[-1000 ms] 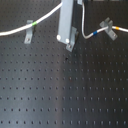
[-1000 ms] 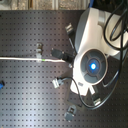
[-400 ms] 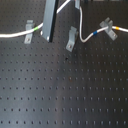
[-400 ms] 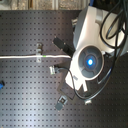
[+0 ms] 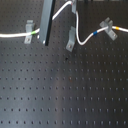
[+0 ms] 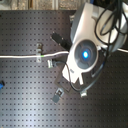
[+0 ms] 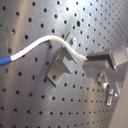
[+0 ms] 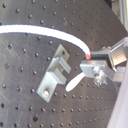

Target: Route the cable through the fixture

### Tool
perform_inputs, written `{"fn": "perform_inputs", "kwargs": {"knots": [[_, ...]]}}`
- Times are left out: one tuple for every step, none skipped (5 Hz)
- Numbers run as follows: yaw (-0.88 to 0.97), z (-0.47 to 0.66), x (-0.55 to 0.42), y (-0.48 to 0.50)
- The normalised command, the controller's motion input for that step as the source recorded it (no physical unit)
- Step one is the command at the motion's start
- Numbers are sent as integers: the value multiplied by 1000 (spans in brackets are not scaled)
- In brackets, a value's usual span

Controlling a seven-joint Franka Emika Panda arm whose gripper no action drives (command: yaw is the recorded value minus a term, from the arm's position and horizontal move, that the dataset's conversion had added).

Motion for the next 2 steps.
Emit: {"fn": "perform_inputs", "kwargs": {"knots": [[26, 248, -281, -22], [0, 1, -26, -39]]}}
